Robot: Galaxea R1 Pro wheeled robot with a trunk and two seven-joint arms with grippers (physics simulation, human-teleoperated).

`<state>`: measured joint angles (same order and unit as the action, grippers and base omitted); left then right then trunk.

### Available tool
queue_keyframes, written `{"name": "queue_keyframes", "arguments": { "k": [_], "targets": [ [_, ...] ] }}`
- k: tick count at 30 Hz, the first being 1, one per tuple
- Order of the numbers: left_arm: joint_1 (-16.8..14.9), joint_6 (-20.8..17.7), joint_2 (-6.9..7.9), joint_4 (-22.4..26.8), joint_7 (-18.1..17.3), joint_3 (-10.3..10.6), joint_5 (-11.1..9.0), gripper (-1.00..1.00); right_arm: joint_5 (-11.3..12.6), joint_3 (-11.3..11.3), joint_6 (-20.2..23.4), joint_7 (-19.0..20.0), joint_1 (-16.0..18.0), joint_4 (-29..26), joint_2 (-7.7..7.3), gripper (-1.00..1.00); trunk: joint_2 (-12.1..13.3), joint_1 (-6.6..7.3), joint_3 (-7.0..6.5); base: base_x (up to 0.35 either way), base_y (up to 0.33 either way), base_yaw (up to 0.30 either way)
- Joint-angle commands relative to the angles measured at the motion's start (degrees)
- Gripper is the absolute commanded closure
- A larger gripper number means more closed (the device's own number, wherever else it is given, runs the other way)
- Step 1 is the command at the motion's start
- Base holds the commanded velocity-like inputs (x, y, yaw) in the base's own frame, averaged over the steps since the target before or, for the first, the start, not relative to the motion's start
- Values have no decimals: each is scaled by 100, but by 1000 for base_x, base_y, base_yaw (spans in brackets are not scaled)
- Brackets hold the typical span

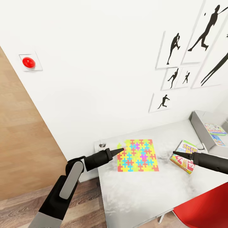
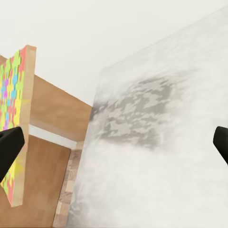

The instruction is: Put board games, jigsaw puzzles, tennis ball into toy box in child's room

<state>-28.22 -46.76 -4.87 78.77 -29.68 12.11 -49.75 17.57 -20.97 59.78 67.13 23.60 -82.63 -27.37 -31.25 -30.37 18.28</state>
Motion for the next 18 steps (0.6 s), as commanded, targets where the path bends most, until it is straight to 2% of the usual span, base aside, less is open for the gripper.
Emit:
{"name": "queue_keyframes", "arguments": {
  "k": [1,7,18],
  "targets": [
    [-9,-34,-3,0,-8,1,-18,100,-14,0,22,93,5,1,-2,-100,-8,-2,9,0,0,0],
    [-22,-1,-3,-2,-16,20,-23,100,-28,9,22,286,4,1,6,-100,-8,-2,9,0,0,0],
    [-32,27,-4,-2,-20,27,-18,100,-33,13,22,371,2,2,0,-100,-8,-2,9,0,0,0]
  ]
}}
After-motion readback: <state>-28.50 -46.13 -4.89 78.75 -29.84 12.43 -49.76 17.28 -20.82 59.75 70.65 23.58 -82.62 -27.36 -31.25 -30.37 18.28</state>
